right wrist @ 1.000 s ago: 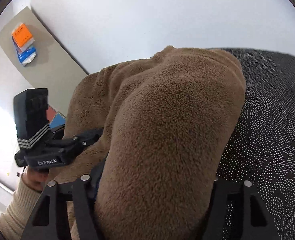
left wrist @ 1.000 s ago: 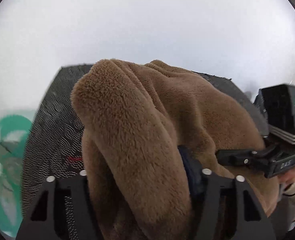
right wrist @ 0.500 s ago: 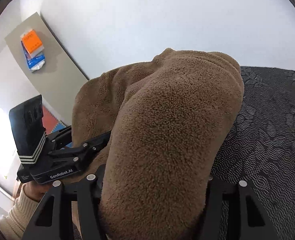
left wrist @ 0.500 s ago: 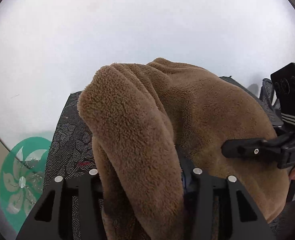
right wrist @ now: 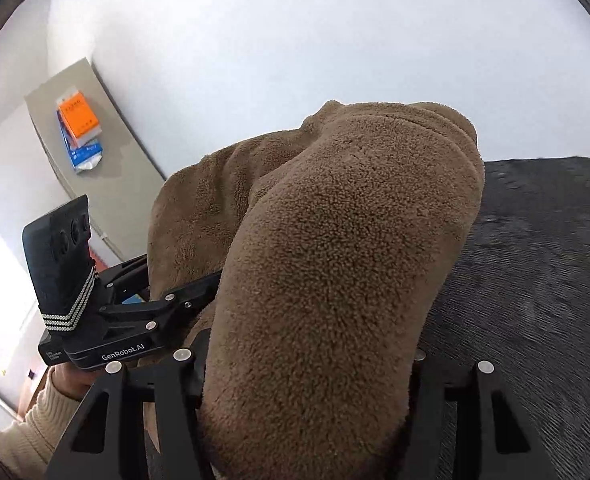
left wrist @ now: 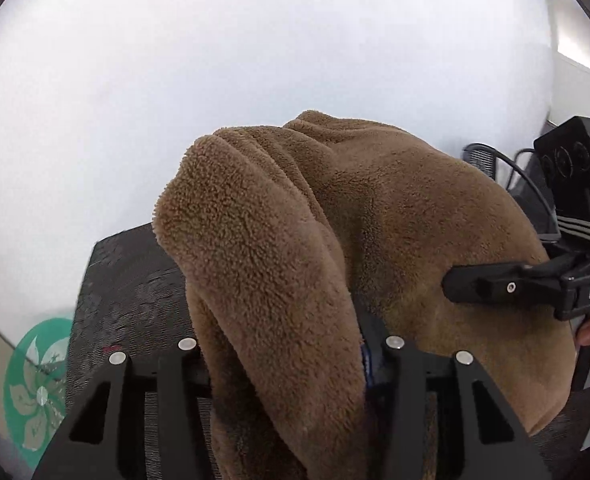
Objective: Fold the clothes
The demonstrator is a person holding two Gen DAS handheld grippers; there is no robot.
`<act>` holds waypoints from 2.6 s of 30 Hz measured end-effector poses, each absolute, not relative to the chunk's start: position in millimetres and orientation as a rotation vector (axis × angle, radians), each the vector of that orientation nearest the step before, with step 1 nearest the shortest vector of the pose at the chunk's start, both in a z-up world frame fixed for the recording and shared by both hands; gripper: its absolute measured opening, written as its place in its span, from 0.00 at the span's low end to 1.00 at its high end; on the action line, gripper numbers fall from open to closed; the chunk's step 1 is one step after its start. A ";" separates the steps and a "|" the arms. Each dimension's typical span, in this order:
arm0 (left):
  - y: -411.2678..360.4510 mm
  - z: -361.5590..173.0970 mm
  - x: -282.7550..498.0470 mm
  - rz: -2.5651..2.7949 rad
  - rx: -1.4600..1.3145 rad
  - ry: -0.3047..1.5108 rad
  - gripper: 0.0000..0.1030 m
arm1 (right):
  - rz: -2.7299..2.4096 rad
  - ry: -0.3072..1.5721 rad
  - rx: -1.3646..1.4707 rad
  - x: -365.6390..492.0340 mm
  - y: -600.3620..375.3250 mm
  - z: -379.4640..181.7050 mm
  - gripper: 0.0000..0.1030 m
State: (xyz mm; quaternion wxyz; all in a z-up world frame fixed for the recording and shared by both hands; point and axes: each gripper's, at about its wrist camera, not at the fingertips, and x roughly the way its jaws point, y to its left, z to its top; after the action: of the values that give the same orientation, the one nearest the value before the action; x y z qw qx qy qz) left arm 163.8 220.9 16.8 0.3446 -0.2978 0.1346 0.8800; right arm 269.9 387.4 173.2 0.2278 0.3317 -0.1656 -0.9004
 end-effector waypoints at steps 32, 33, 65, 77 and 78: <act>395.1 -60.7 252.7 1.751 -1.013 0.309 0.59 | -2.677 -0.887 1.194 456.6 553.2 89.3 0.63; 398.1 -64.9 255.6 1.753 -1.011 0.306 0.63 | -2.679 -0.892 1.195 456.1 566.7 87.9 0.64; 340.6 -37.1 337.8 1.569 -0.774 0.310 0.81 | -3.127 0.410 1.016 576.1 468.6 117.0 0.80; 336.1 -53.9 339.4 1.593 -0.766 0.306 0.81 | -3.172 0.402 1.076 582.3 457.1 73.2 0.81; 336.1 -50.0 336.5 1.587 -0.783 0.290 0.81 | -3.172 0.393 1.074 583.6 458.1 74.0 0.81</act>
State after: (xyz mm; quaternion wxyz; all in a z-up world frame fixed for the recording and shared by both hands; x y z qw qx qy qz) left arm 336.5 336.1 -50.0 0.6243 -0.3411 0.1262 0.6914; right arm 583.6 458.1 74.0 -0.1151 0.3165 0.1158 -0.9344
